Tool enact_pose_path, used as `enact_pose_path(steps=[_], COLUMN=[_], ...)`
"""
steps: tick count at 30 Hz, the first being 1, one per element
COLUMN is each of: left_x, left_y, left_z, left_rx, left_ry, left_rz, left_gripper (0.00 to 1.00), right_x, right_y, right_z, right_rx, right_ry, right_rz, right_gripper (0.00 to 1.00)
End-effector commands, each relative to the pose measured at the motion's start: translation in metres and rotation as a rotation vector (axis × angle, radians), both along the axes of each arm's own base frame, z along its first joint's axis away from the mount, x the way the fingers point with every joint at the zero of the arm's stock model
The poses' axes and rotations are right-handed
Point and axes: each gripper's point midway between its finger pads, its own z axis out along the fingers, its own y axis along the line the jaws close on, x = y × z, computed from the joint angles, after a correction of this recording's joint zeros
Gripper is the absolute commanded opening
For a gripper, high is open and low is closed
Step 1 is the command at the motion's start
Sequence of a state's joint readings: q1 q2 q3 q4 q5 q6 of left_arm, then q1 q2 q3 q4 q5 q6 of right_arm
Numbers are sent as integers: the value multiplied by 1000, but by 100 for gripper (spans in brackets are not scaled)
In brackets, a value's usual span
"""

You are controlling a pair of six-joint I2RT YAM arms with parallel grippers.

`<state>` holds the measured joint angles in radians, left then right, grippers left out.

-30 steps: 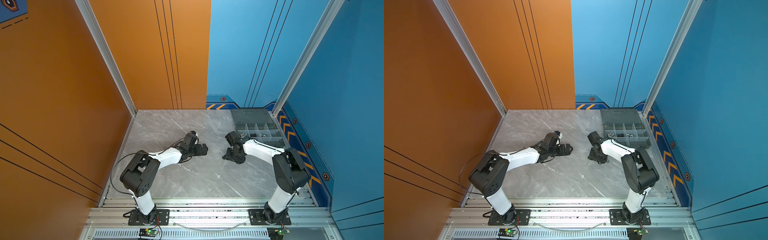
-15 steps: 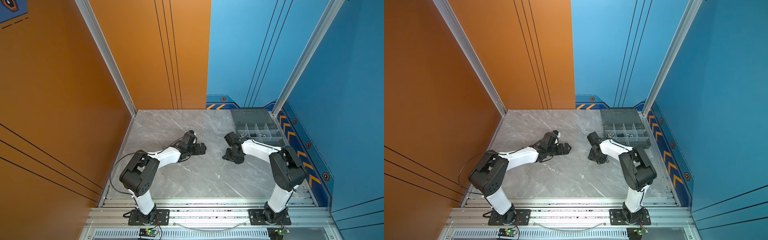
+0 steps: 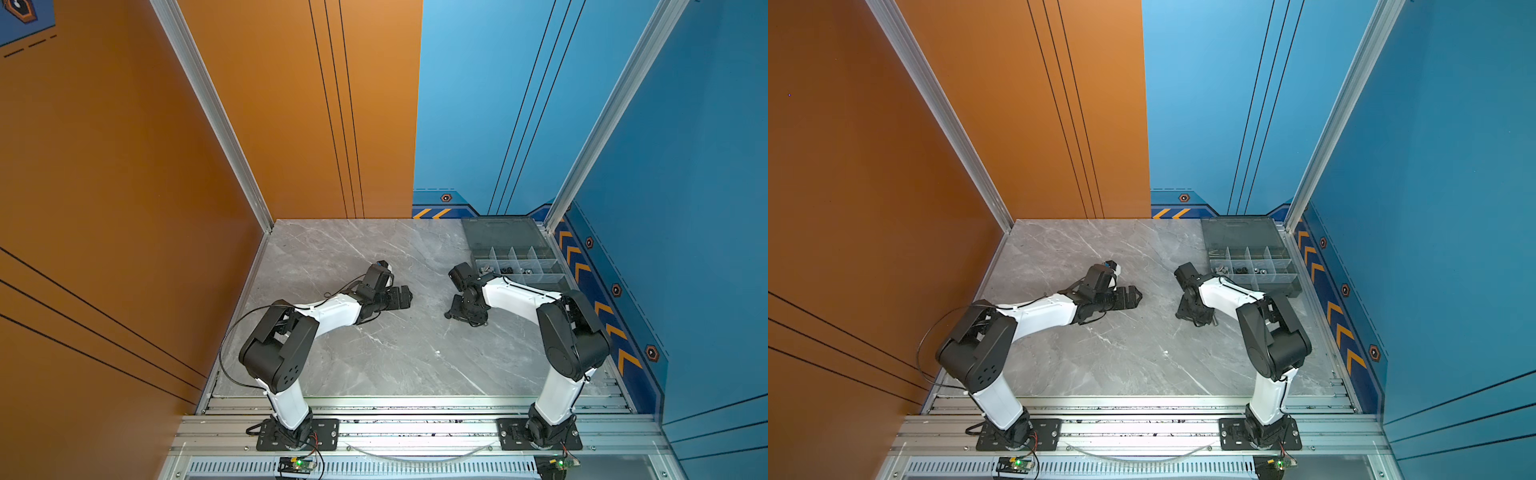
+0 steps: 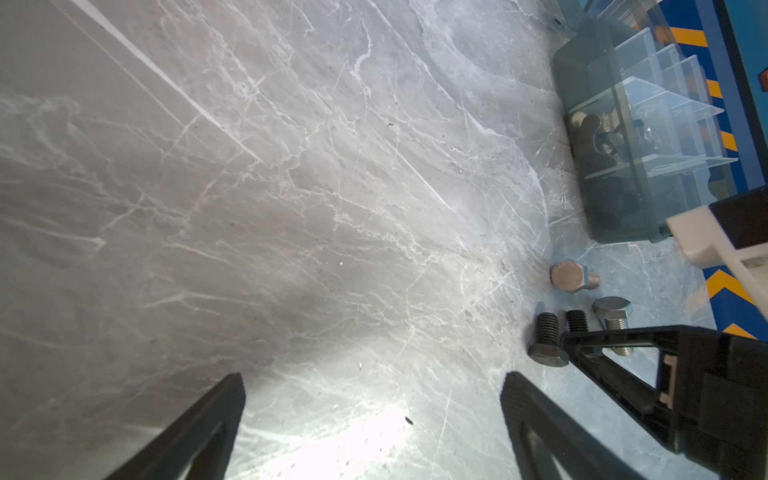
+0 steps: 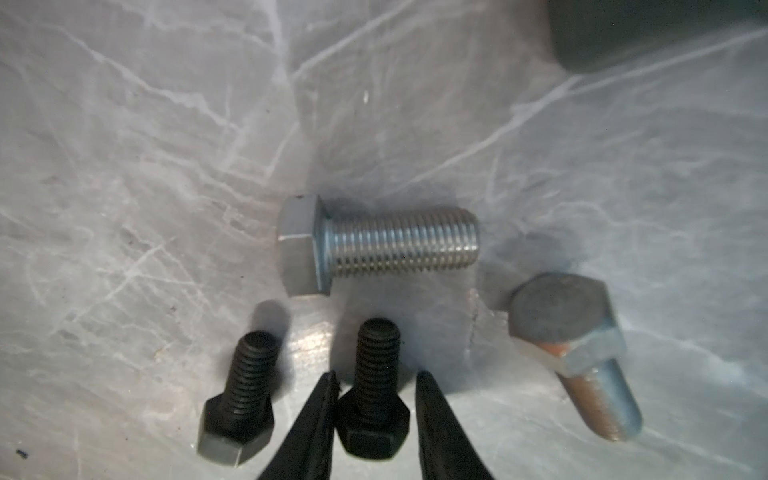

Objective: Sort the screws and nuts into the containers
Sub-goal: 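Lower the right gripper around a black bolt and close, then lift and carry the black bolt with the right gripper to the box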

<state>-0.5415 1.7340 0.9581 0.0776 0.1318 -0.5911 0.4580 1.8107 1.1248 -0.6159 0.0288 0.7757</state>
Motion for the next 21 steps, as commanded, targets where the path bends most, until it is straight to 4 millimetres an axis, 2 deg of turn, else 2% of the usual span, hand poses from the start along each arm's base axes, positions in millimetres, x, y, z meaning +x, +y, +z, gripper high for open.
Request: enact_pose_path(steps=[1, 5, 8, 11, 13, 18, 21], left_x=[4, 4, 4, 3, 3, 6, 6], left_y=[1, 1, 1, 1, 1, -1, -1], left_z=[2, 2, 3, 6, 8, 14, 14], left_rx=[2, 2, 1, 0, -7, -43, -61], left_ry=[-2, 1, -1, -4, -6, -12, -10], left_rz=[-9, -7, -7, -7, -9, -8, -6], left_gripper=[98, 98, 98, 98, 98, 98, 98], right_x=[-1, -1, 0, 6, 10, 25, 37], right_y=[-5, -5, -3, 2, 0, -25, -53], right_z=[-11, -8, 4, 32, 58, 113, 126], right_rx=[-24, -19, -5, 33, 61, 132, 140], right_ry=[25, 18, 1, -66, -108, -218, -249], right_rz=[-5, 10, 48, 124, 159, 140, 64], right_gripper=[27, 15, 8, 1, 0, 0, 0])
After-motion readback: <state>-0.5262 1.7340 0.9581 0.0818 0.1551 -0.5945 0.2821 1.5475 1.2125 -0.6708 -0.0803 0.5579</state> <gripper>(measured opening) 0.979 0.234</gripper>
